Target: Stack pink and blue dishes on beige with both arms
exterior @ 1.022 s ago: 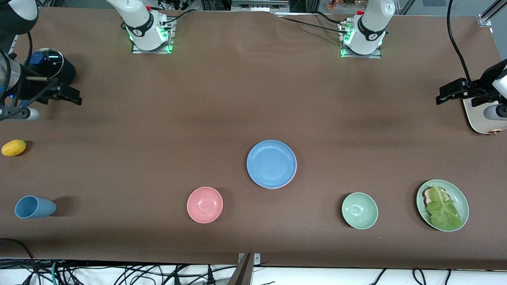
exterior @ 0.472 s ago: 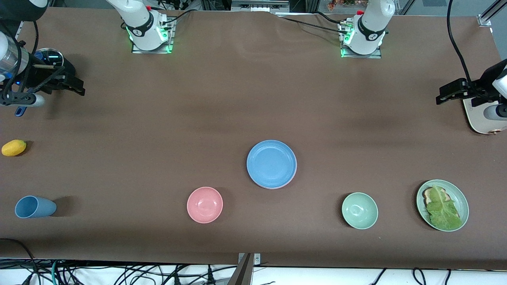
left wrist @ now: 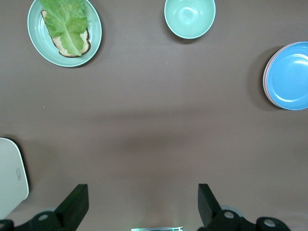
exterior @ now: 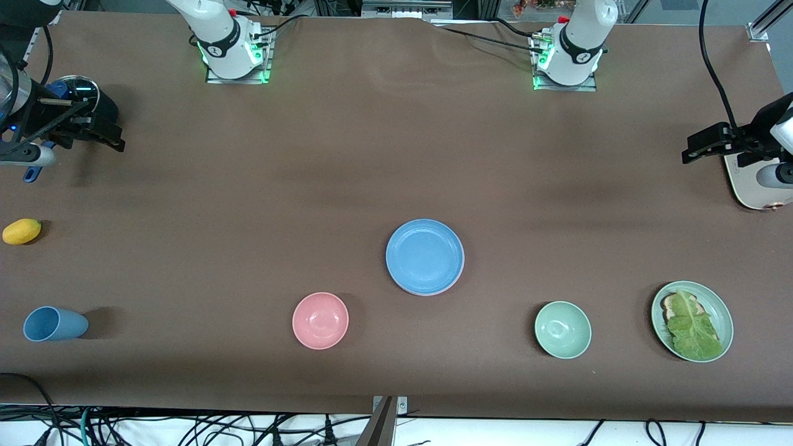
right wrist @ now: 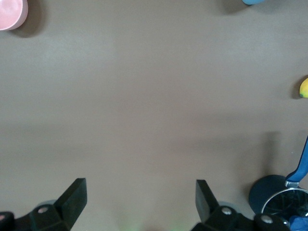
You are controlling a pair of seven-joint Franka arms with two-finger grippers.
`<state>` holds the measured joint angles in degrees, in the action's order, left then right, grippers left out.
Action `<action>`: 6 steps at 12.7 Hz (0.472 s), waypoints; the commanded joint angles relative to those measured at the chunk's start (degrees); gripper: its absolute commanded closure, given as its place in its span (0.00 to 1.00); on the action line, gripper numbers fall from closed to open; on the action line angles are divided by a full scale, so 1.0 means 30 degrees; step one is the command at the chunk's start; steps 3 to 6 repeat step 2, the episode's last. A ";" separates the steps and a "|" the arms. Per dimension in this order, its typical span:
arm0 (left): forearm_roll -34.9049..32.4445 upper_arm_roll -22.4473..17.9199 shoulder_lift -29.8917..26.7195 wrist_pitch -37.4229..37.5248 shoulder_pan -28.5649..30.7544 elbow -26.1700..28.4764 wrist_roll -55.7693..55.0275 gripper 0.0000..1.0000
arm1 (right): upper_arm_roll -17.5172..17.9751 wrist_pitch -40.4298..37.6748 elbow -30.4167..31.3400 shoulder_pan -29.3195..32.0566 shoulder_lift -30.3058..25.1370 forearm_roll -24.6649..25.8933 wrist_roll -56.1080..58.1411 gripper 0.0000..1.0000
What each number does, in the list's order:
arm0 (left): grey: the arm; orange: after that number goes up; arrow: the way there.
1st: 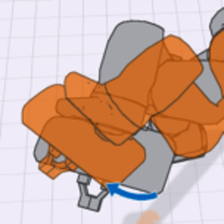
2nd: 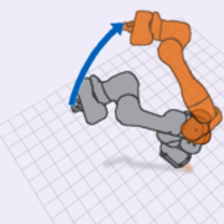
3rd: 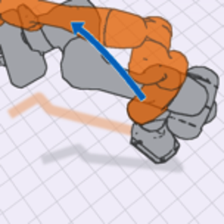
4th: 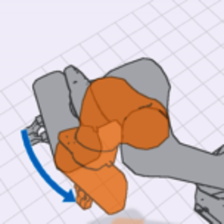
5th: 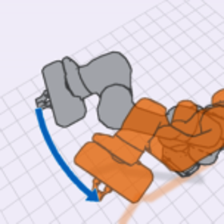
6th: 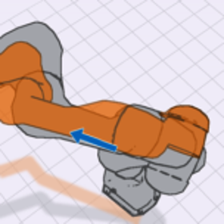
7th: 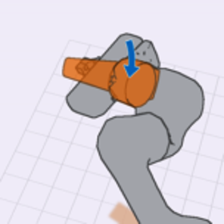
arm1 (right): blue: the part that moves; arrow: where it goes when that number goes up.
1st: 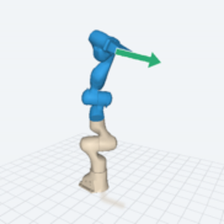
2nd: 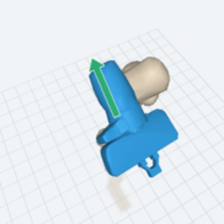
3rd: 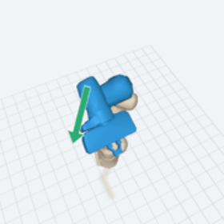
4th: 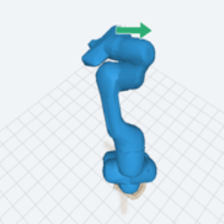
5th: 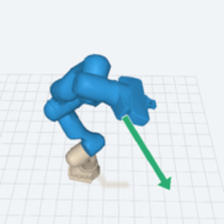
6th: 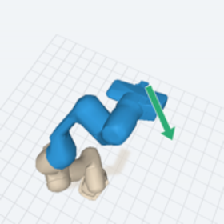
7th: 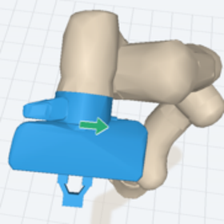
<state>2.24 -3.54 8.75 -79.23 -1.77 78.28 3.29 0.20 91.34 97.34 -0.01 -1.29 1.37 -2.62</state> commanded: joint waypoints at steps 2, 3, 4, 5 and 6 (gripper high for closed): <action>0.0309 -0.0021 -0.0076 -0.0133 0.0005 0.0012 0.0047 0.00 | -0.0095 -0.0915 -0.1422 0.0180 0.0927 -0.0338 -0.0094 0.00; 0.0309 -0.0021 -0.0076 -0.0133 0.0005 0.0012 0.0047 0.00 | -0.0095 -0.0915 -0.1422 0.0180 0.0927 -0.0338 -0.0094 0.00; 0.0309 -0.0021 -0.0076 -0.0133 0.0005 0.0012 0.0047 0.00 | -0.0095 -0.0915 -0.1422 0.0180 0.0927 -0.0338 -0.0094 0.00; 0.0309 -0.0021 -0.0076 -0.0133 0.0005 0.0012 0.0047 0.00 | -0.0095 -0.0915 -0.1422 0.0180 0.0927 -0.0338 -0.0094 0.00; 0.0309 -0.0021 -0.0076 -0.0133 0.0005 0.0012 0.0047 0.00 | -0.0095 -0.0915 -0.1422 0.0180 0.0927 -0.0338 -0.0094 0.00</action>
